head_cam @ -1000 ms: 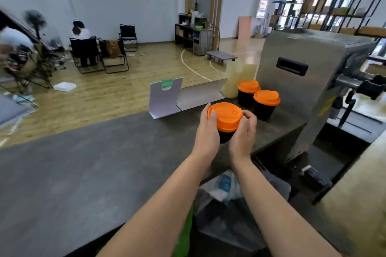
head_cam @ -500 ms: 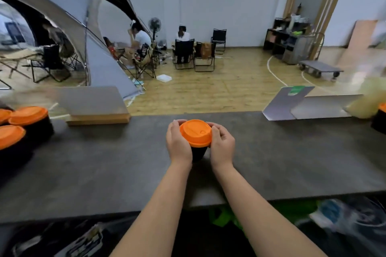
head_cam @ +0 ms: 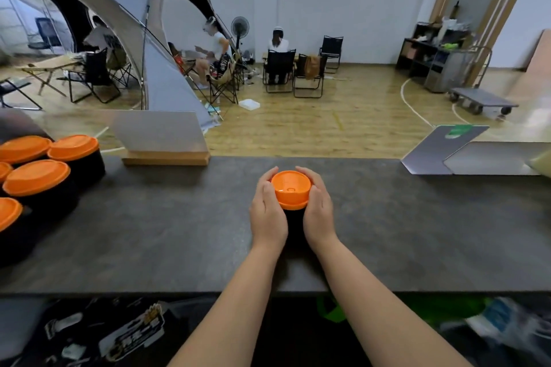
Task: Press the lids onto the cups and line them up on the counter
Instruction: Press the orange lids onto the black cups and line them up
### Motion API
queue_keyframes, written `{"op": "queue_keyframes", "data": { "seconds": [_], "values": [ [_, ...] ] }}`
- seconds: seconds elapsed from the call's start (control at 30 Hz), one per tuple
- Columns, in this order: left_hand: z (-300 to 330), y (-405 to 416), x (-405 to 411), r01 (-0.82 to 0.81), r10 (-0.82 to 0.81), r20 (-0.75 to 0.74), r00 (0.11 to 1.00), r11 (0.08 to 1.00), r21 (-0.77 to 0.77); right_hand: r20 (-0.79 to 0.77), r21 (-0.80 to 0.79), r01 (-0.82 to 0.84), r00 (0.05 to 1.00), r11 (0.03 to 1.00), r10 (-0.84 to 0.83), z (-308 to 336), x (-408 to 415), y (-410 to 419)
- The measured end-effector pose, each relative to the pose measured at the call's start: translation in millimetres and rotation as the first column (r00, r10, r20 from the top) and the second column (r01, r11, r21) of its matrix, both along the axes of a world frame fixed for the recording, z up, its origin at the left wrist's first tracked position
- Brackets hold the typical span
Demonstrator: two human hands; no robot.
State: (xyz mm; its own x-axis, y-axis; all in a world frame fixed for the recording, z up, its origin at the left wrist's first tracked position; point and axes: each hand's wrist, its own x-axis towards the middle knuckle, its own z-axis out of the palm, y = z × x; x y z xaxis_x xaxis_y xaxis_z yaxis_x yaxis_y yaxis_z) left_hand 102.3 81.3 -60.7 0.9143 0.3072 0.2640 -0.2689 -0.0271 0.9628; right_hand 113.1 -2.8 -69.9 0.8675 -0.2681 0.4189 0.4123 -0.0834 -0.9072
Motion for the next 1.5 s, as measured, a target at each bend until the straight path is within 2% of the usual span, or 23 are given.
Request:
{"op": "queue_keyframes", "data": {
  "seconds": [0.37, 0.53, 0.73, 0.9, 1.07, 1.2, 1.3, 1.5],
  "values": [
    [-12.7, -0.6, 11.0, 0.019, -0.017, 0.116, 0.993, 1.0, -0.014, 0.011, 0.025, 0.007, 1.0, 1.0, -0.007, -3.0, 4.3, -1.6],
    [-14.4, 5.3, 10.1, 0.047, -0.054, 0.102, 0.993, 0.996, 0.074, 0.018, 0.028, 0.018, 1.0, 0.999, -0.018, -3.2, 4.7, 0.7],
    [-10.3, 6.7, -3.3, -0.157, 0.13, 0.119, 0.984, 0.953, 0.26, 0.01, 0.012, 0.02, 1.0, 1.0, -0.021, 0.0, 0.0, 1.0],
    [-8.7, 4.4, -6.0, -0.079, 0.038, 0.122, 0.992, 0.934, 0.348, -0.034, 0.038, 0.05, 0.998, 0.998, -0.049, 2.3, -4.7, -0.8],
    [-5.8, 3.5, -6.7, -0.066, 0.035, 0.109, 0.993, 0.955, 0.289, -0.046, 0.038, 0.021, 0.999, 0.999, -0.019, 6.5, -8.8, -0.8],
    [-6.6, 4.1, -1.9, -0.022, 0.007, 0.079, 0.997, 0.983, 0.182, -0.052, 0.067, 0.015, 0.999, 0.998, -0.011, 5.9, -8.5, -2.4],
    [-10.1, 3.8, 2.4, 0.019, -0.027, 0.06, 0.998, 0.991, 0.131, -0.046, 0.026, 0.046, 0.998, 0.999, -0.045, 4.9, -7.7, -0.9],
    [-9.5, 4.8, 3.0, 0.038, -0.044, 0.048, 0.998, 0.992, 0.119, -0.021, 0.016, 0.045, 0.999, 0.999, -0.045, 4.4, -7.0, -0.5]
  ]
}}
